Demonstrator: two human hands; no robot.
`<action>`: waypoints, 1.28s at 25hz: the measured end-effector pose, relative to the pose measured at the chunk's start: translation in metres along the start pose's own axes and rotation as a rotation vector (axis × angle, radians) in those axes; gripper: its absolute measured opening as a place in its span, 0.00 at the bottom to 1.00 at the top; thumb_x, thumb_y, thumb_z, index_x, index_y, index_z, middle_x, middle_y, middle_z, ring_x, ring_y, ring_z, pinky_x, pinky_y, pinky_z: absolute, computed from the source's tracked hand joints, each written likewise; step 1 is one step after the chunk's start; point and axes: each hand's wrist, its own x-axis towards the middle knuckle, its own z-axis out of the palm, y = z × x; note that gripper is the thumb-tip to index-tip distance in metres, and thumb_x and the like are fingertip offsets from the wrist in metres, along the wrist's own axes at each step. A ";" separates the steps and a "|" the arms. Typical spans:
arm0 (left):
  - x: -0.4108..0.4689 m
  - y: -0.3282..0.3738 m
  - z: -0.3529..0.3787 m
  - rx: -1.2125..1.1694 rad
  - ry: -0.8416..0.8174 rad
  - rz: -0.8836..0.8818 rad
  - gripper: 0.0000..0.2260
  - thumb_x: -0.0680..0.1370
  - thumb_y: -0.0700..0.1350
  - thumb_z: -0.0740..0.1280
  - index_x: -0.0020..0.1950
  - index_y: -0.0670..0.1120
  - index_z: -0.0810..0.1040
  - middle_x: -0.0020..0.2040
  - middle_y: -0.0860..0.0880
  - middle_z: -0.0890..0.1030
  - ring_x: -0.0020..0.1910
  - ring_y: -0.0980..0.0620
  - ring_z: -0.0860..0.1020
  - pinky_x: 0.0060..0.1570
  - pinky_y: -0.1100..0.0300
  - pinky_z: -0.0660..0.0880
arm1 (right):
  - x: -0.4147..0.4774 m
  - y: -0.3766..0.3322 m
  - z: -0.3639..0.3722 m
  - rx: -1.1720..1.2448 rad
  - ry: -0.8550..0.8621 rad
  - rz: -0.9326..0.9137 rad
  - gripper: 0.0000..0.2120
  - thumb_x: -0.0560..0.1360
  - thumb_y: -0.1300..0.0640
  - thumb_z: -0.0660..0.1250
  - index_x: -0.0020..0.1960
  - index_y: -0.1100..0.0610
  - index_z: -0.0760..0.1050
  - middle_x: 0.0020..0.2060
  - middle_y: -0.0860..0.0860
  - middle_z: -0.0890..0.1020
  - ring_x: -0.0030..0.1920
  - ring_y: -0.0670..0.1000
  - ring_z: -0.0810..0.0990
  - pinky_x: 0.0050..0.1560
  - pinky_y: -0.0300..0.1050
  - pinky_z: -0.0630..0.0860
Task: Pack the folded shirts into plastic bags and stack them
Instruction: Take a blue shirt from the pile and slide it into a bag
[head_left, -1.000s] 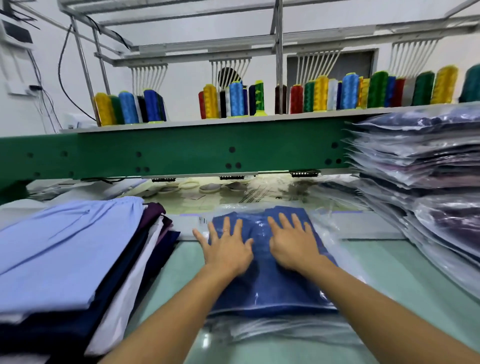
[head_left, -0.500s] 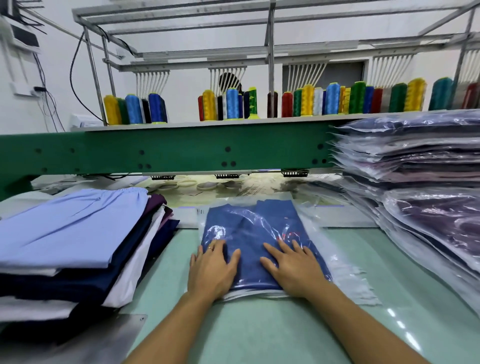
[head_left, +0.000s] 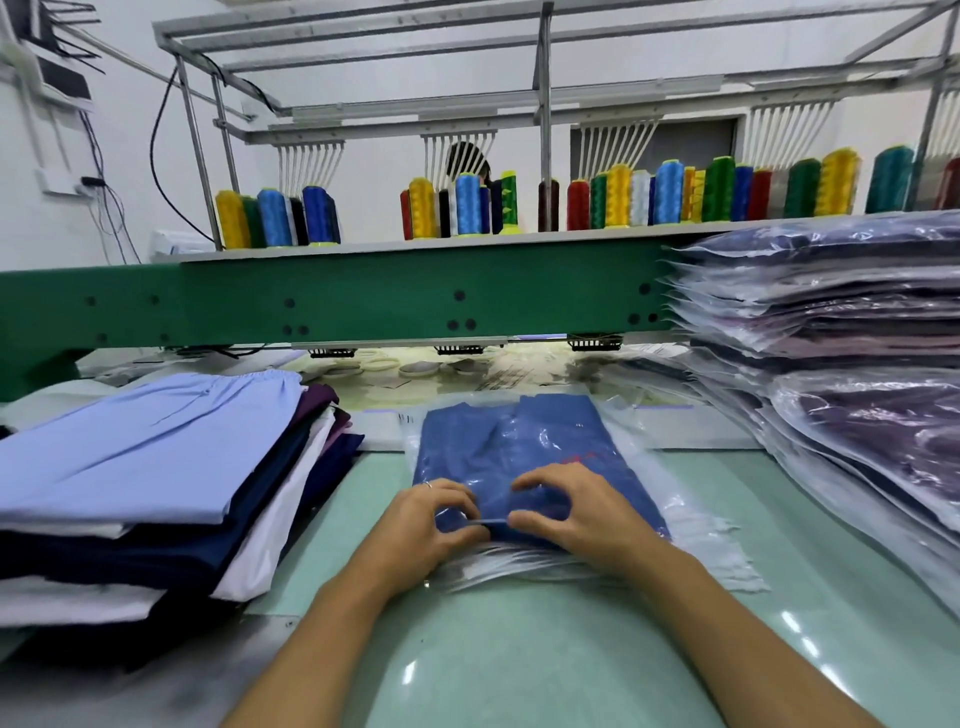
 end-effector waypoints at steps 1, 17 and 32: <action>0.000 0.000 0.001 -0.009 0.054 -0.011 0.07 0.71 0.54 0.79 0.43 0.56 0.83 0.50 0.61 0.82 0.52 0.62 0.80 0.57 0.55 0.76 | -0.001 -0.007 0.002 -0.007 -0.029 -0.045 0.18 0.70 0.31 0.68 0.54 0.39 0.77 0.49 0.33 0.79 0.53 0.37 0.74 0.54 0.36 0.73; -0.001 -0.019 -0.012 0.075 0.291 -0.133 0.11 0.75 0.53 0.75 0.41 0.56 0.73 0.38 0.57 0.80 0.39 0.58 0.77 0.39 0.59 0.76 | -0.003 -0.002 0.001 -0.056 0.110 -0.066 0.10 0.75 0.46 0.69 0.44 0.45 0.68 0.39 0.41 0.73 0.43 0.44 0.70 0.45 0.42 0.68; 0.003 -0.014 -0.015 -0.104 0.374 0.042 0.12 0.74 0.42 0.77 0.40 0.57 0.78 0.42 0.60 0.83 0.44 0.56 0.83 0.44 0.57 0.82 | 0.011 -0.013 0.009 -0.276 0.120 -0.073 0.15 0.70 0.67 0.62 0.42 0.49 0.62 0.35 0.47 0.70 0.39 0.52 0.66 0.37 0.49 0.61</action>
